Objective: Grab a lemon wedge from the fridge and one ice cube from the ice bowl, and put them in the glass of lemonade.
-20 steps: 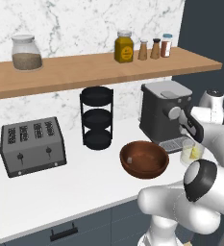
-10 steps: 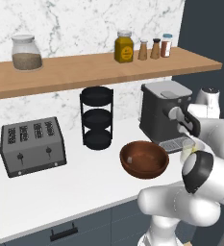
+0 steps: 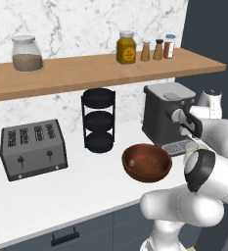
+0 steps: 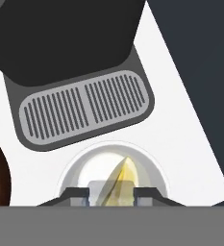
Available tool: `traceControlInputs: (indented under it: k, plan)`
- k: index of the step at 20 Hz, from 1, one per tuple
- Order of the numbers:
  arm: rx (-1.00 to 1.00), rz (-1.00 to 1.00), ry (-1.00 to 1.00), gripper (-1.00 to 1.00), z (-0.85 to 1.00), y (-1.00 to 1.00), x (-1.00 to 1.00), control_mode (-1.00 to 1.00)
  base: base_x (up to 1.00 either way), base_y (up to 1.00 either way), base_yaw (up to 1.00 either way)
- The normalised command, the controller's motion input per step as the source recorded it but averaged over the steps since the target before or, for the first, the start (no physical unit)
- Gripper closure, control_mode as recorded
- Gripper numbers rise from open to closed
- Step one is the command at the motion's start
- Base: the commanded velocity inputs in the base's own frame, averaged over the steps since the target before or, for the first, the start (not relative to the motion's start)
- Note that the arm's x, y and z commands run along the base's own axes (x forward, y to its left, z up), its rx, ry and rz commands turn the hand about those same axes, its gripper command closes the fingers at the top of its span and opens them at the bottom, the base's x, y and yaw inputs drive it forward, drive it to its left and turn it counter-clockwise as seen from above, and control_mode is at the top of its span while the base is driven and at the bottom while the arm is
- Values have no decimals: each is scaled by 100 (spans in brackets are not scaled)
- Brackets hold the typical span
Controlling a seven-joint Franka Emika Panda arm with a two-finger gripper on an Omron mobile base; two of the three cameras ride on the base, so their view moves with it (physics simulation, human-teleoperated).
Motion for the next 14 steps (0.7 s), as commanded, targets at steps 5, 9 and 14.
traceControlInputs:
  k: [5,9,14]
  plan:
    - [0,0,0,-100,0,0,0,-100,0,0,0]
    - [0,0,1,-100,0,-1,0,-100,0,0,0]
    - [0,0,1,-100,0,-1,0,-100,0,0,0]
